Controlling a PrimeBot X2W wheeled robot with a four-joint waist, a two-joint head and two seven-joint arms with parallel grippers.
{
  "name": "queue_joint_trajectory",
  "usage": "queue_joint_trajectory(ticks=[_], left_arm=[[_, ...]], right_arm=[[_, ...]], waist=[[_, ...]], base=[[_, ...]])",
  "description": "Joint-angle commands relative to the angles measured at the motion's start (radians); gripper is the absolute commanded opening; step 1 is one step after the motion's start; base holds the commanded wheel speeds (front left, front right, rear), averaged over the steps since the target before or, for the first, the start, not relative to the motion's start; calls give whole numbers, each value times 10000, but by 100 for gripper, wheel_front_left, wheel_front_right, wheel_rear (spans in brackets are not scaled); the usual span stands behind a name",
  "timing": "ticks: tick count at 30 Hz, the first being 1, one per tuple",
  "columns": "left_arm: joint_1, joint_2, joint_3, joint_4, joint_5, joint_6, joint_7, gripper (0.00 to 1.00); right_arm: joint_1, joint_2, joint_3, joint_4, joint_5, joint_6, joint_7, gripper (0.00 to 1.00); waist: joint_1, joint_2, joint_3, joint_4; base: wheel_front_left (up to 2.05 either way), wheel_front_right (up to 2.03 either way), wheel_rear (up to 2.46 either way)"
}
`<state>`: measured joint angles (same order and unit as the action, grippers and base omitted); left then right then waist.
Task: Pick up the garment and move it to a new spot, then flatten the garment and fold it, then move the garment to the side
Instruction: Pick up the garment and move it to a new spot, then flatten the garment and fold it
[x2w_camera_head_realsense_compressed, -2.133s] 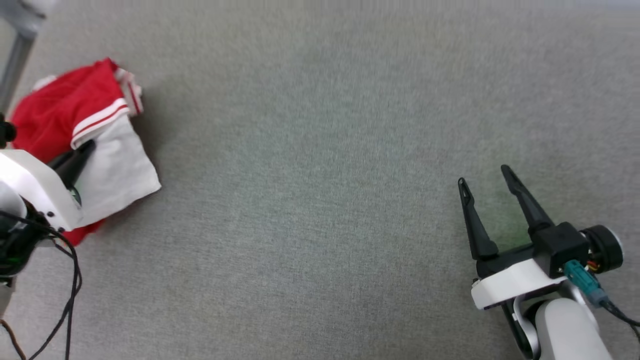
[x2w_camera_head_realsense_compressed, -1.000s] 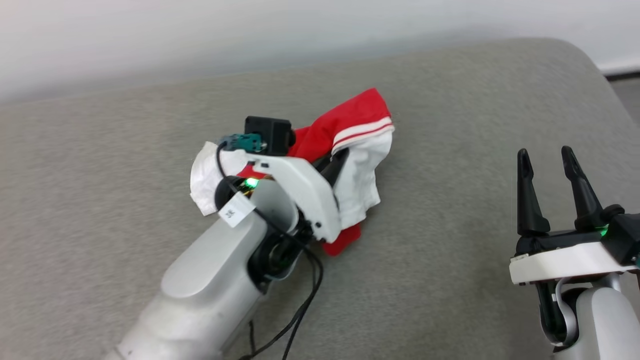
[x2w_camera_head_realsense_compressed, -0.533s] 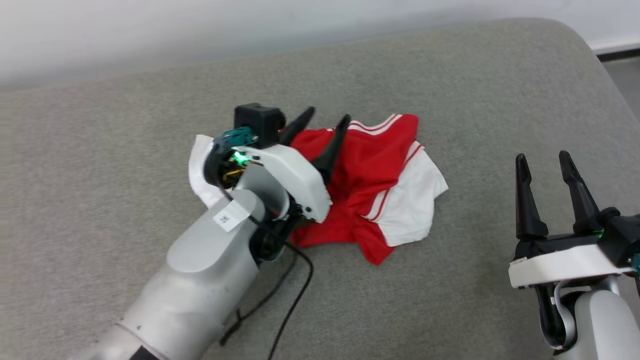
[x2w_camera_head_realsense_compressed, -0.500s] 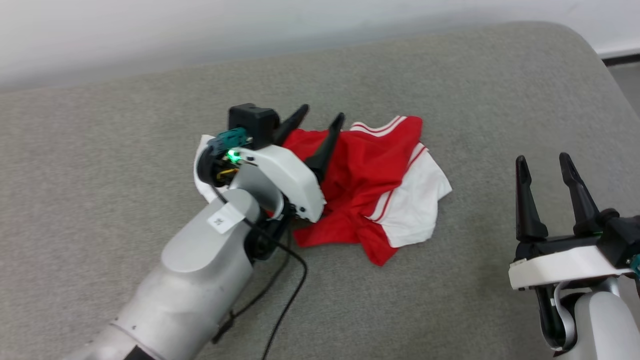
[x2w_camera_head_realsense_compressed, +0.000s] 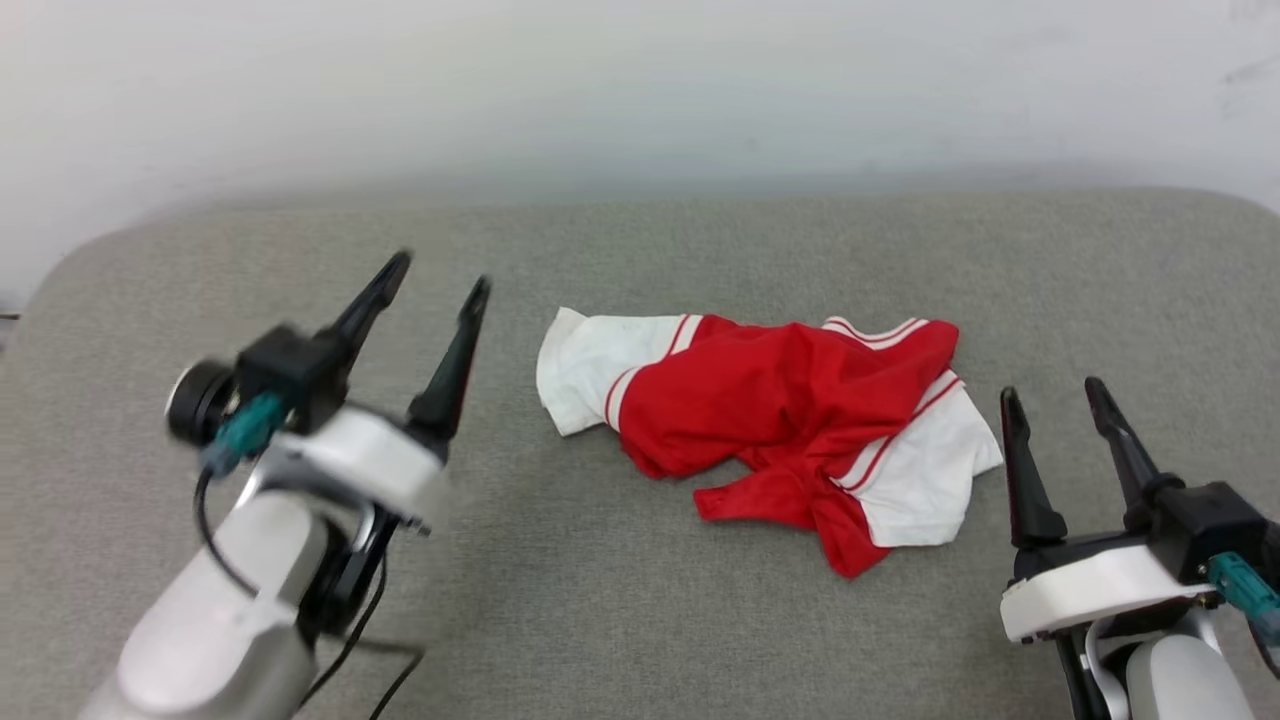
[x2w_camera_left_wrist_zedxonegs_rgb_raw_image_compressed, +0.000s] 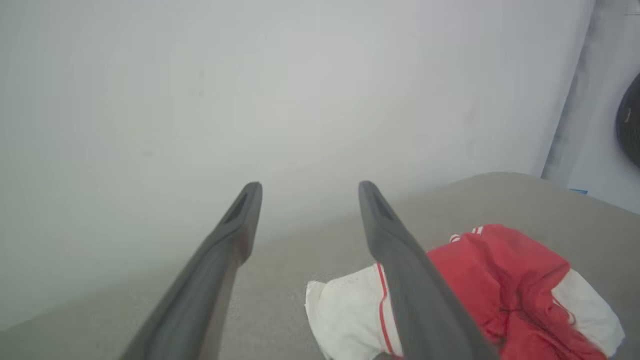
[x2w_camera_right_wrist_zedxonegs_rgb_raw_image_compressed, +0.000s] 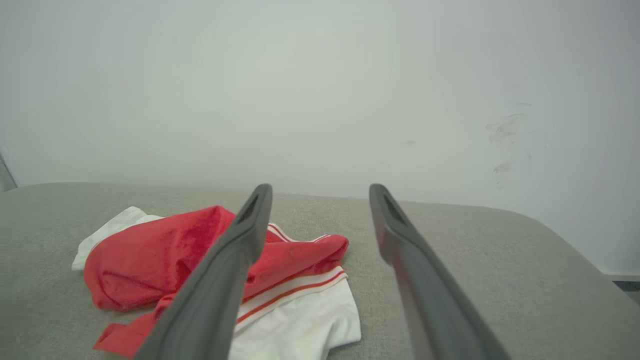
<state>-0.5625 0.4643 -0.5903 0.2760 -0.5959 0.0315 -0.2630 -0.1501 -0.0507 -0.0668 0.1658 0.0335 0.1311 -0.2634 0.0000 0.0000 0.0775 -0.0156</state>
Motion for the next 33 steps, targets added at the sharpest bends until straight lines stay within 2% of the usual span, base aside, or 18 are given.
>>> queue_joint_trajectory(ticks=[1,6,12,15,21,24,28,33], left_arm=[[728,165,364,-497,240,152,-21,100],[3062,322,1707,-2110,801,535,-23,100],[5181,-548,2886,-3528,1608,740,-25,100],[5694,-980,3264,-3768,1946,532,-25,100],[5636,-1319,3669,-3757,2506,-115,-25,100],[5531,-1523,3854,-3749,2717,-332,-26,100],[5472,-1816,3979,-3631,2954,-595,-26,100],[5353,-2169,4056,-3441,3263,-885,-26,100]], right_arm=[[190,8,23,54,-36,-7,-17,100],[529,8,61,118,73,-7,82,100],[960,10,-84,122,230,-7,155,100],[1039,9,-125,99,254,-7,240,100],[924,9,-224,-98,-49,-7,552,100],[765,9,-500,-44,13,-7,1331,100],[513,-70,-799,88,-311,-7,3088,100],[157,-331,-967,360,-36,-7,5365,100]], waist=[[0,0,-285,235],[0,0,-503,314],[0,0,-591,395],[0,0,-573,445],[0,0,-382,579],[0,0,-207,671],[0,0,93,836],[0,0,399,1103]], base=[[0,0,0],[0,0,0],[0,0,0],[0,0,0],[0,0,0],[0,0,0],[0,0,0],[0,0,0]])
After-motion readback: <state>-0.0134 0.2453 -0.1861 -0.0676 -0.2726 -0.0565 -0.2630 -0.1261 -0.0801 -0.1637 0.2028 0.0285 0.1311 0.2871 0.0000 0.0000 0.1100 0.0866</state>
